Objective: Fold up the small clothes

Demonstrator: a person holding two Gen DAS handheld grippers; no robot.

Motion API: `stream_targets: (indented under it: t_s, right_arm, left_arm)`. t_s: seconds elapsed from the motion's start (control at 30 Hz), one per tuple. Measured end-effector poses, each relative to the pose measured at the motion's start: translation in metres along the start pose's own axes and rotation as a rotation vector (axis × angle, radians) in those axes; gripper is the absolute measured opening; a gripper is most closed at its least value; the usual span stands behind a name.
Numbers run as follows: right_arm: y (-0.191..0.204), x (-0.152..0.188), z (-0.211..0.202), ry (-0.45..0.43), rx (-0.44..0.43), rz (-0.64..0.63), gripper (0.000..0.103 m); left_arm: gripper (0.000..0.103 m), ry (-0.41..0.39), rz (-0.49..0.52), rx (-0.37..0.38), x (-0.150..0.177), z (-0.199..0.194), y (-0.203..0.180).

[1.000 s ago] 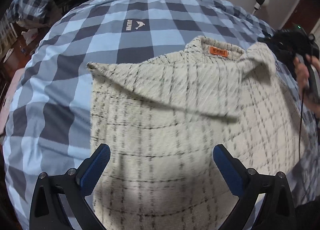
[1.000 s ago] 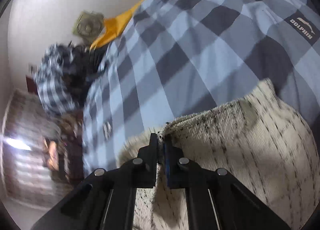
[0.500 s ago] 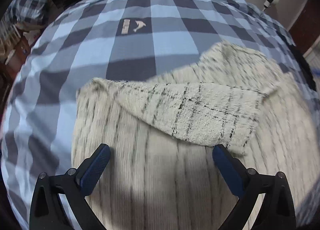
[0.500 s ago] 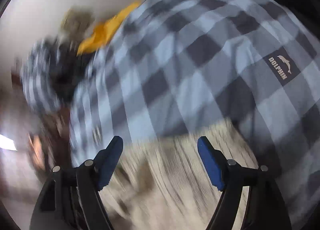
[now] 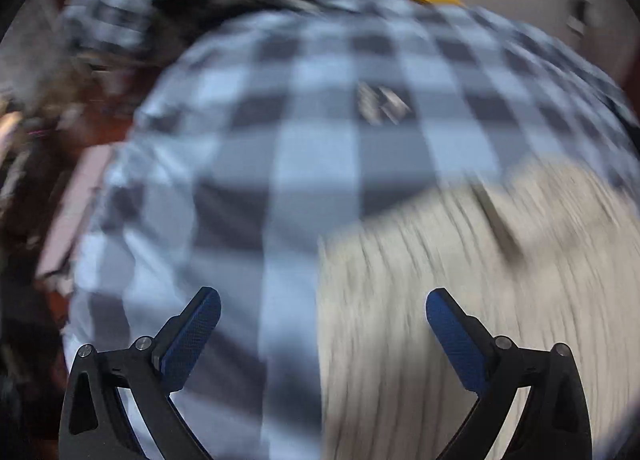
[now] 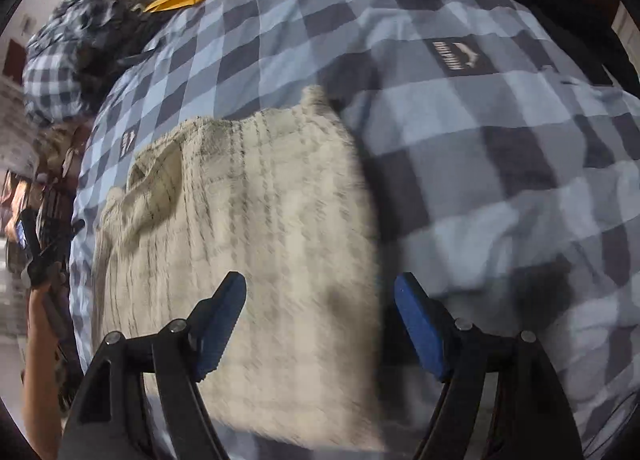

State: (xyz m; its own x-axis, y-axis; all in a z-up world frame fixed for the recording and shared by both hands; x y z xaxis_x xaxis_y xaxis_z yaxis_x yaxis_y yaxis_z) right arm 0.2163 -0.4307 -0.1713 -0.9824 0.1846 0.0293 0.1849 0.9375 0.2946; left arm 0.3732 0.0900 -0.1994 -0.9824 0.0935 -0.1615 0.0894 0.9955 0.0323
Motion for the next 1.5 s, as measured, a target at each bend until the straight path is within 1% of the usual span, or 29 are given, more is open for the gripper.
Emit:
stream_targets:
  t_s: [0.1,0.13,0.2,0.23,0.33,0.37,0.43,0.47,0.5,0.53,0.57,0.63,0.7,0.73,0.77,0.8,0.9,0.97,1.07,1.13,1.2,1.23,1.3,1.33,1.37,1.4,1.43,1.47,1.5]
  right_arm:
    - [-0.005,0.034,0.023,0.116,-0.059,-0.062,0.074]
    - [-0.006,0.045,0.027,0.128,-0.055,-0.066,0.074]
    - [-0.004,0.065,0.034,0.133,-0.066,-0.095,0.074]
    - [0.000,0.071,0.038,0.130,-0.061,-0.113,0.074]
    - [0.016,0.077,0.056,0.116,0.018,-0.174,0.074]
    - [0.021,0.073,0.060,0.114,0.020,-0.180,0.074]
    - [0.029,0.070,0.063,0.112,-0.075,-0.158,0.072]
    - [0.033,0.068,0.065,0.116,-0.145,-0.135,0.050]
    - [0.033,0.068,0.066,0.125,-0.182,-0.093,0.036]
    - [0.032,0.068,0.065,0.125,-0.176,-0.061,0.021]
    - [0.032,0.069,0.063,0.121,-0.179,-0.046,0.016]
    - [0.037,0.076,0.054,0.101,-0.172,-0.062,0.013]
    - [0.038,0.084,0.044,0.089,-0.201,-0.054,0.012]
    - [0.037,0.089,0.039,0.084,-0.222,-0.043,0.012]
    - [0.034,0.093,0.036,0.078,-0.233,-0.040,0.012]
    - [0.033,0.093,0.038,0.073,-0.222,-0.042,0.012]
    - [0.028,0.095,0.044,0.087,-0.179,-0.033,0.012]
    - [0.026,0.092,0.048,0.092,-0.179,-0.007,0.011]
    - [0.024,0.093,0.034,0.078,-0.229,0.024,0.012]
    - [0.024,0.100,0.022,0.070,-0.241,0.014,0.011]
    - [0.023,0.111,0.023,0.105,-0.214,-0.012,0.011]
    - [0.023,0.118,0.027,0.136,-0.204,-0.029,0.011]
    - [0.017,0.129,0.050,0.233,-0.174,-0.038,0.012]
    - [0.013,0.133,0.065,0.281,-0.114,-0.044,0.015]
    - [0.005,0.138,0.080,0.337,-0.007,-0.047,0.018]
    - [-0.007,0.140,0.092,0.381,0.133,-0.030,0.020]
    - [-0.015,0.139,0.091,0.376,0.237,-0.007,0.020]
    - [-0.015,0.131,0.081,0.324,0.290,0.005,0.020]
    - [-0.008,0.121,0.070,0.262,0.275,0.004,0.020]
  left_arm:
    - [0.103,0.051,0.035,0.069,0.073,-0.011,0.006]
    - [0.103,0.064,0.033,0.100,0.089,-0.012,0.006]
    - [0.103,0.082,0.027,0.213,0.133,-0.016,-0.001]
    - [0.103,0.086,0.018,0.247,0.150,-0.016,-0.003]
    - [0.103,0.110,-0.033,0.302,0.177,0.000,-0.004]
    - [0.103,0.126,-0.047,0.313,0.179,0.005,-0.004]
    - [0.103,0.145,-0.088,0.365,0.182,0.017,-0.005]
    - [0.103,0.133,-0.113,0.410,0.181,0.019,-0.006]
    - [0.102,0.126,-0.124,0.434,0.181,0.019,-0.007]
    - [0.102,0.124,-0.134,0.463,0.180,0.019,-0.010]
    - [0.098,0.123,-0.134,0.493,0.177,0.017,-0.013]
    - [0.082,0.119,-0.122,0.531,0.174,0.014,-0.017]
    - [0.053,0.143,-0.130,0.549,0.170,0.016,-0.019]
    - [0.046,0.164,-0.141,0.583,0.172,0.018,-0.021]
    - [0.034,0.197,-0.144,0.623,0.175,0.020,-0.024]
    - [0.030,0.215,-0.125,0.637,0.177,0.018,-0.027]
    - [0.021,0.203,-0.038,0.591,0.186,0.001,-0.035]
    - [0.020,0.231,-0.044,0.609,0.197,-0.012,-0.038]
    - [0.019,0.246,-0.037,0.619,0.212,-0.029,-0.046]
    - [0.018,0.252,-0.028,0.649,0.226,-0.039,-0.049]
    - [0.018,0.331,-0.075,0.709,0.248,-0.037,-0.048]
    - [0.018,0.364,-0.101,0.715,0.259,-0.031,-0.047]
    - [0.020,0.482,-0.094,0.669,0.287,-0.007,-0.052]
    - [0.021,0.498,-0.088,0.632,0.290,-0.002,-0.052]
    - [0.023,0.492,-0.081,0.549,0.289,0.002,-0.049]
    - [0.027,0.462,-0.070,0.475,0.283,-0.002,-0.044]
    - [0.029,0.405,-0.068,0.418,0.273,-0.010,-0.037]
    - [0.041,0.329,-0.078,0.365,0.261,-0.021,-0.028]
    - [0.069,0.276,-0.089,0.329,0.252,-0.029,-0.022]
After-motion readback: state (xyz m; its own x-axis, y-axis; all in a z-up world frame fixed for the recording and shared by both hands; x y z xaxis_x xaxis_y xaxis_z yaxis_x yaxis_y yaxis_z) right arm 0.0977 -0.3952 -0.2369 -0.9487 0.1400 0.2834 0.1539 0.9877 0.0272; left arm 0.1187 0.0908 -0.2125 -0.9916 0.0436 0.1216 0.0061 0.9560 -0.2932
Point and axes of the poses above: each gripper's, at about its wrist camera, not at the fingertips, and z roughly the way its jaws point, y to its left, x to its underside, the point moved 8 cm from there along z, roughly the way its jaws point, and after that the axes turned 14 degrees about y, right-handed, at the moved point
